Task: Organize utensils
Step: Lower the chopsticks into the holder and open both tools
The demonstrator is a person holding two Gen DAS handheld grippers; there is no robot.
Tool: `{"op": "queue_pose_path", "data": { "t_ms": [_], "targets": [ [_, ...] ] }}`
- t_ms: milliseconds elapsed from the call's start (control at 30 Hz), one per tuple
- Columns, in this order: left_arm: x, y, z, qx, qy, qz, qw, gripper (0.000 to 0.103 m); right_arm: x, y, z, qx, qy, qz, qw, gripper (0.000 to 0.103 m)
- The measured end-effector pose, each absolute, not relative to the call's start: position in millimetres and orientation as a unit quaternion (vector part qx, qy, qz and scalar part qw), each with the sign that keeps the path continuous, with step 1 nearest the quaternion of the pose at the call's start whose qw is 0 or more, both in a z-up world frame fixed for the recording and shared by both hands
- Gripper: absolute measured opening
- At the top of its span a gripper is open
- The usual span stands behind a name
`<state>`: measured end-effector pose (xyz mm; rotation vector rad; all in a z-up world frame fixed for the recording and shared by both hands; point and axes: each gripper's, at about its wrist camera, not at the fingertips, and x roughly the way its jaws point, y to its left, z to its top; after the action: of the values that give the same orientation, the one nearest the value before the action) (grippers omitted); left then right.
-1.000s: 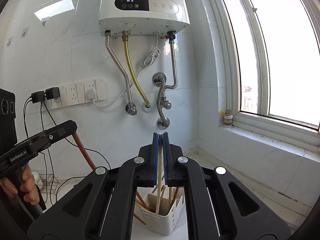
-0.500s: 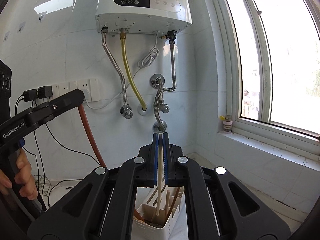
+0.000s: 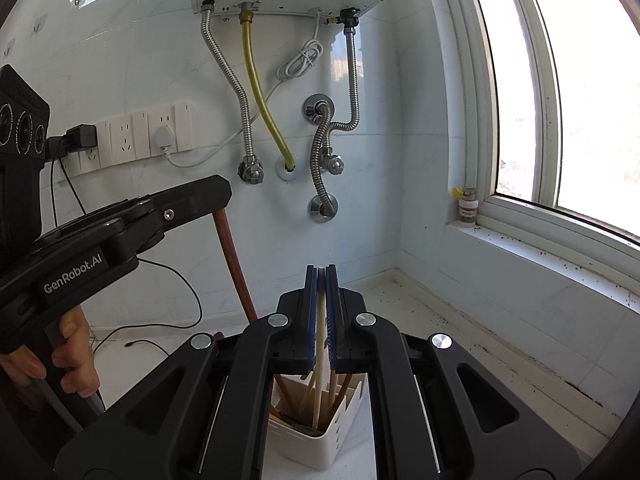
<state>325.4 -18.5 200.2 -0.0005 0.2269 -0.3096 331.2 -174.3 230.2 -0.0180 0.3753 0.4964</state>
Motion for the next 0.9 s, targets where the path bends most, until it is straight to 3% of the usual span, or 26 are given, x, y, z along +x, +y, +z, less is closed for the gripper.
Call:
{"op": "queue_pose_path", "data": {
  "t_ms": [900],
  "targets": [
    [329.6, -27.8, 159.8, 0.025, 0.194, -0.155, 0.968, 0.006, 335.3, -164.4, 170.7, -0.032, 0.275, 0.263, 0.924, 0.004]
  ]
}}
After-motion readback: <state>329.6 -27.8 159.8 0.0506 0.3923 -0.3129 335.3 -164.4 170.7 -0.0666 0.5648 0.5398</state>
